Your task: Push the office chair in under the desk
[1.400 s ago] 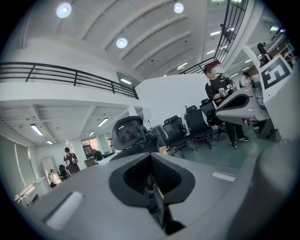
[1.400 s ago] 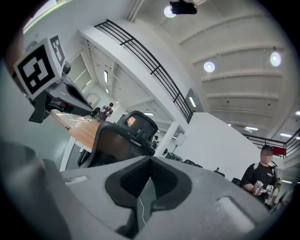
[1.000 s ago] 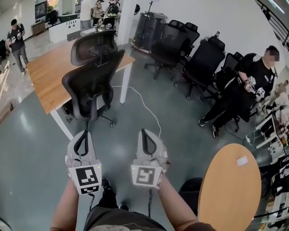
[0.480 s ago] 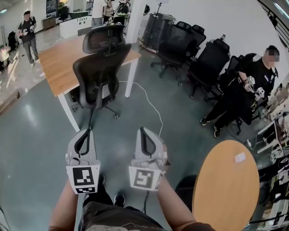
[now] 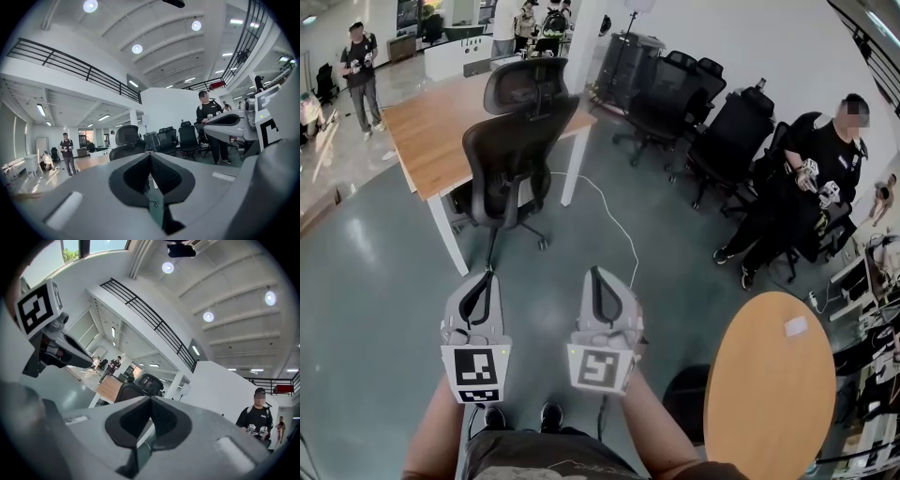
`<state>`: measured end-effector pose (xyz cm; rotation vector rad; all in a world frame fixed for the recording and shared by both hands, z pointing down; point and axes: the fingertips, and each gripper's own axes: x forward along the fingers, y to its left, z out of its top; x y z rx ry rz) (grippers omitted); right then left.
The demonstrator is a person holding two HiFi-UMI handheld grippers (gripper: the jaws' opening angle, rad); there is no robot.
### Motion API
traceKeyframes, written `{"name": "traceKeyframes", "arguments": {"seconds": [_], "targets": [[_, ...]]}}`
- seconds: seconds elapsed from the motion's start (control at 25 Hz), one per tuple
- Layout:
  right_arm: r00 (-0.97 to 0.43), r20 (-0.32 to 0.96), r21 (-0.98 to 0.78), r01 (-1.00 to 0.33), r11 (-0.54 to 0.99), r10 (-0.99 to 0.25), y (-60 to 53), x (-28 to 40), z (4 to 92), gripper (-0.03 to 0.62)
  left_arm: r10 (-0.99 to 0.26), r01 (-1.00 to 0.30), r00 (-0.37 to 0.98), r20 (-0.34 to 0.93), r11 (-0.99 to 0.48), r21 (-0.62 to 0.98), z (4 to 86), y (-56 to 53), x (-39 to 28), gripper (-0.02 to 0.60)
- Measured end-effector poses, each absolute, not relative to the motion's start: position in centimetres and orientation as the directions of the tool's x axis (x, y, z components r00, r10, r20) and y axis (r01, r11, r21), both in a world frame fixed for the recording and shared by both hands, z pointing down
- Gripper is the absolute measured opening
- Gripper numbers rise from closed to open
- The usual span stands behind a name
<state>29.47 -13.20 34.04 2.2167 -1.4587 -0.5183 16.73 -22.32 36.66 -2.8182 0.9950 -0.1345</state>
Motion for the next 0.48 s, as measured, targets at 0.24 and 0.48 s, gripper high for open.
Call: {"name": "traceKeyframes", "arguments": {"seconds": [0.24,0.48], "targets": [[0.361,-0.057,0.531,-0.779,-0.334,-0.931,-14.9,25.7,34.3,-0.009,-0.611,-0.599,0.791,0.043,-0.786,-0.155,36.7,-23.1,14.1,0.017],[0.355,-0.05,0.503,-0.798,-0.33,-0.934,-16.2,23.3,34.3,-0.009,-0.597,-0.587,0.802,0.034,-0.797,-0.145,36.2,-23.7,11.9,0.017]]}}
